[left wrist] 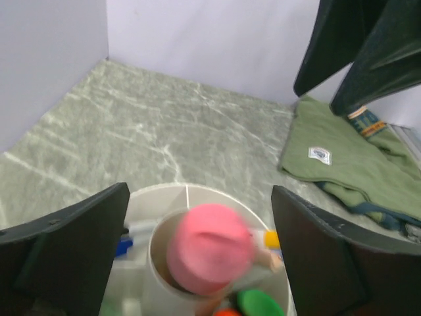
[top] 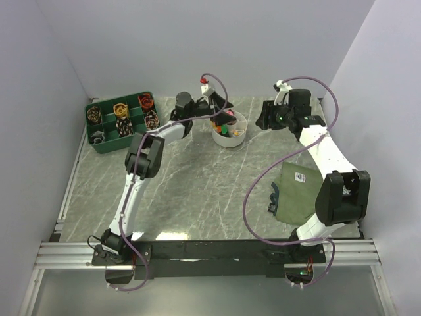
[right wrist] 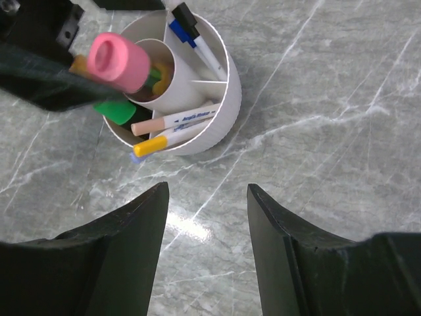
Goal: Sort the stationery into containers
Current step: Place the stationery in the storage box, then reset both arms
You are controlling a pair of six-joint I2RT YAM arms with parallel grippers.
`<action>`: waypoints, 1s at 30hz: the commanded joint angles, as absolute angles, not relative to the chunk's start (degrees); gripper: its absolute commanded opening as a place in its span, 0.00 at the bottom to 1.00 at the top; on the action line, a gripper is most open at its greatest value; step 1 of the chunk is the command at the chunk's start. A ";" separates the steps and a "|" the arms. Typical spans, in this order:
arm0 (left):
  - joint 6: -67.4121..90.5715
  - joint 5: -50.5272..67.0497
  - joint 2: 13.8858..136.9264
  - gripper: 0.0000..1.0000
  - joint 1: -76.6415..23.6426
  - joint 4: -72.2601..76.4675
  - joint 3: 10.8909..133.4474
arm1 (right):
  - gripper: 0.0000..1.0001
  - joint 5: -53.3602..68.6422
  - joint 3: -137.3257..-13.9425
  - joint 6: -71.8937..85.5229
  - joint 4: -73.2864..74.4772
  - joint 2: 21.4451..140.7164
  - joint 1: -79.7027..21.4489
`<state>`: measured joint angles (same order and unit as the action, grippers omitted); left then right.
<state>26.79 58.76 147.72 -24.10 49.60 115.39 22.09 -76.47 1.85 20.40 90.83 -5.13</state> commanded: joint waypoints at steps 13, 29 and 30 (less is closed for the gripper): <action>3.92 46.87 100.92 0.99 -17.23 17.37 85.45 | 0.74 23.31 -73.84 3.93 8.72 88.52 -5.45; -2.46 14.59 88.50 1.00 -15.56 -8.35 67.32 | 1.00 -6.52 -59.85 3.07 8.00 76.03 -11.87; -3.07 14.15 88.68 0.99 -15.38 -8.61 67.59 | 1.00 -5.72 -59.77 3.34 8.00 75.16 -11.95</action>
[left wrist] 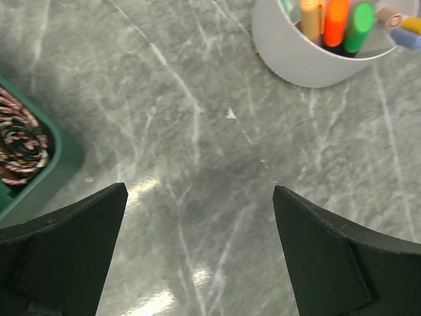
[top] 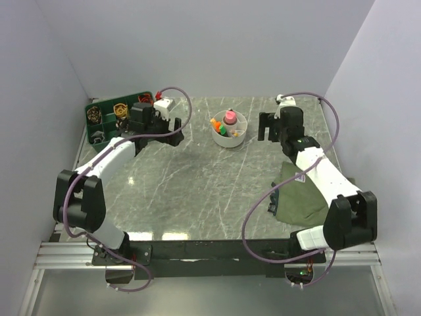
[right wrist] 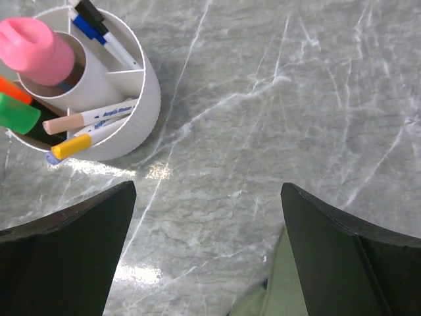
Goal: Sort the stationery into containers
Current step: Reset both arms
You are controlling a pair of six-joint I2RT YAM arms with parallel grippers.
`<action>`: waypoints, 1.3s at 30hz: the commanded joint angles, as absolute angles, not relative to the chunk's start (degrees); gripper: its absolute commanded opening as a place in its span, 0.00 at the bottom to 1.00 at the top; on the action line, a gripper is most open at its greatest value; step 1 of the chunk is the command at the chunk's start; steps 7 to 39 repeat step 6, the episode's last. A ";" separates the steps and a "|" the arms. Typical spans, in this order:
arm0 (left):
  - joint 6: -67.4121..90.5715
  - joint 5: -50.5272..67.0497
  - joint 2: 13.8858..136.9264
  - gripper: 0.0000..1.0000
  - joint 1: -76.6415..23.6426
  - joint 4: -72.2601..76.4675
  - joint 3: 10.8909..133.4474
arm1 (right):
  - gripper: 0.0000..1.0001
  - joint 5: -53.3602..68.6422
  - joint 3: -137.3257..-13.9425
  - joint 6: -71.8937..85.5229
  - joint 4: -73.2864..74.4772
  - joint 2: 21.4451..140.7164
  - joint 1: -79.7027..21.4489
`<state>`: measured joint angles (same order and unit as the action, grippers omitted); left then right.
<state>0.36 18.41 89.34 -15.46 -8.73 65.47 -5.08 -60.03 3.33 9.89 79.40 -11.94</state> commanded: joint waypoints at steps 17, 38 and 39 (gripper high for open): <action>-3.87 12.66 89.21 0.99 -13.89 -8.00 67.76 | 1.00 -2.12 -58.80 3.87 7.56 73.04 -12.04; -3.87 12.66 89.21 0.99 -13.89 -8.00 67.76 | 1.00 -2.12 -58.80 3.87 7.56 73.04 -12.04; -3.87 12.66 89.21 0.99 -13.89 -8.00 67.76 | 1.00 -2.12 -58.80 3.87 7.56 73.04 -12.04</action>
